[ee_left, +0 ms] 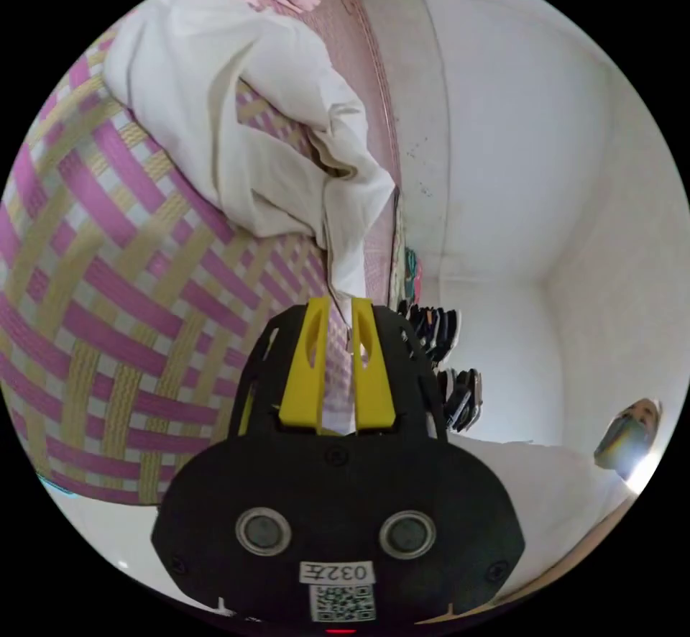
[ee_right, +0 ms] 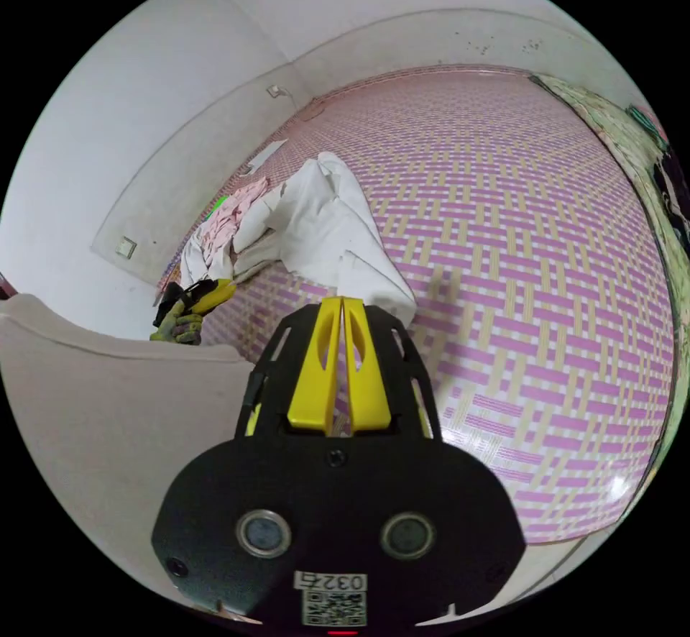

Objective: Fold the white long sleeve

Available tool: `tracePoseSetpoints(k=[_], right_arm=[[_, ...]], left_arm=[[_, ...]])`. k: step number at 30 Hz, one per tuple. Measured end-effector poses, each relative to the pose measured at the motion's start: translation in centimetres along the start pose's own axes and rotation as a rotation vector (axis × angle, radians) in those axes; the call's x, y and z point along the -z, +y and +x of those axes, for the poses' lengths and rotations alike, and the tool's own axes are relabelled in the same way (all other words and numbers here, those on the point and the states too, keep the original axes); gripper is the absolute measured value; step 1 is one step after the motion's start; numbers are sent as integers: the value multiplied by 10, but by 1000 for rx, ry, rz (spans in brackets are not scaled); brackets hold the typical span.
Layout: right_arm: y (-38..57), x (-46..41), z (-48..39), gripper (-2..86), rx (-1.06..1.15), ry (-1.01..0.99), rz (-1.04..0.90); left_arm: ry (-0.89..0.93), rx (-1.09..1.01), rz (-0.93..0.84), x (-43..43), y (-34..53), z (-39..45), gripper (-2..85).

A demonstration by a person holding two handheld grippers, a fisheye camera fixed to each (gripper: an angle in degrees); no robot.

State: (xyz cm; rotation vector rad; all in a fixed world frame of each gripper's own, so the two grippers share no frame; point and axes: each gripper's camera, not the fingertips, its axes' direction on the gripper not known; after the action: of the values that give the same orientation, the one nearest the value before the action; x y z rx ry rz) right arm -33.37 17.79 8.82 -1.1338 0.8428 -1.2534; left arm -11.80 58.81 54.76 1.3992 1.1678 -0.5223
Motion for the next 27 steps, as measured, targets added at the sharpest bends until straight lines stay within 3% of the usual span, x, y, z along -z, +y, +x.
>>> tracePoseSetpoints(k=[5,11,17,21,27], right_arm=[[-6,-26,-39,-8,132,-12,-41],[-31,-84,-100,18,342,37,-145],[-83,-144,-175,54,475,62,-224],[-133,-182,-233,73,566,134,-254],[-186,-253,-322,92,772,329,-372]], left_arm=[[46,35,15,-7,-10,6,6],[-91,3,-119,-63,-16,29,-9],[-179,-156,-234,-100,-29,68,-12],[-358,-299,-281,-112,-36,103,-11],[-881,-630,-398,-144,-24,174,-9]])
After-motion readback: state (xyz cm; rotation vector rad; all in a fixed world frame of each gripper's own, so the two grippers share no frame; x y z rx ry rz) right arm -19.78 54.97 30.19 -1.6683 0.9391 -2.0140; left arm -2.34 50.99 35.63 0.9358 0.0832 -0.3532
